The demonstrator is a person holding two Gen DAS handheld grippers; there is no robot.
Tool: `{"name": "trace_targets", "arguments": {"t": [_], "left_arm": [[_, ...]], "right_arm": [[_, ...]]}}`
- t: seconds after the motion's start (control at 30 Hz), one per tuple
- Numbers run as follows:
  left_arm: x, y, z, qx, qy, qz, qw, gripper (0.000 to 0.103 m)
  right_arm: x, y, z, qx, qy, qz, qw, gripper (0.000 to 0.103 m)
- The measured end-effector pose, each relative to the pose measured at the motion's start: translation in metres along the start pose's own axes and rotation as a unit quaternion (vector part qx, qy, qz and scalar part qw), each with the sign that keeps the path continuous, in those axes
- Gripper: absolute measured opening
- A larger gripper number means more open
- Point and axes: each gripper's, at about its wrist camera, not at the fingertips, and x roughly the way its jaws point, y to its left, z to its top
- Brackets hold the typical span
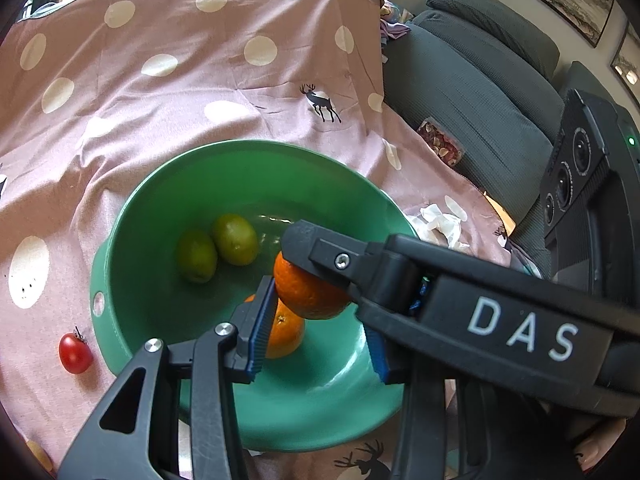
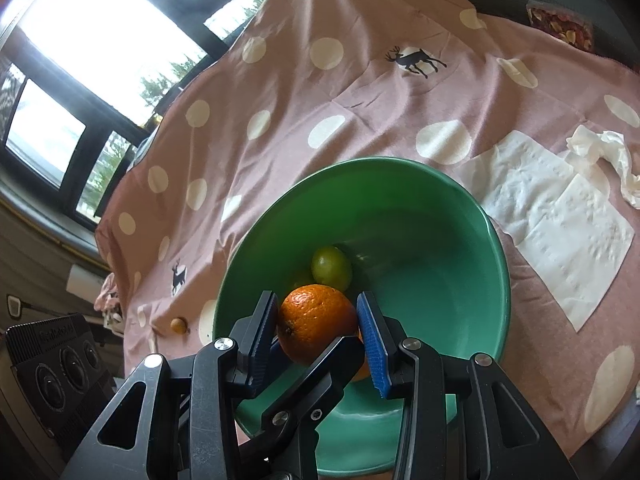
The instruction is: Organize fruits
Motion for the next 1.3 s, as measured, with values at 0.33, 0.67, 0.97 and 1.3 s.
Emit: {"name": "trace_targets", "arguments": {"t": [0.33,0.67,0.97,1.3], "left_arm": [[0.004,0.003,0.001,-0.005,0.005,-0.006,1.0000,0.041],[0.007,0.005,0.002,-0.010,0.012,-0.009,0.9998,0.041],[0.003,0.003,0.001,-0.002,0.005,0.012,0.9999,0.044],[-0.023,0.010,-0.001,-0.006,-0.014,0.024,0.9996,0.054]], "right_arm": [[0.001,0.002,-0.001,-0.006,0.000,-0.009,1.000,0.043],[0.002,0.003,-0.002,-0.010,0.000,-0.018,1.000,0.043],[0.004,0.002,-0.001,-0.011,0.001,-0.023,1.000,0.043],[-0.004,0.004,-0.001,-0.012,-0.023,-0.057,0.998,0.043]]}}
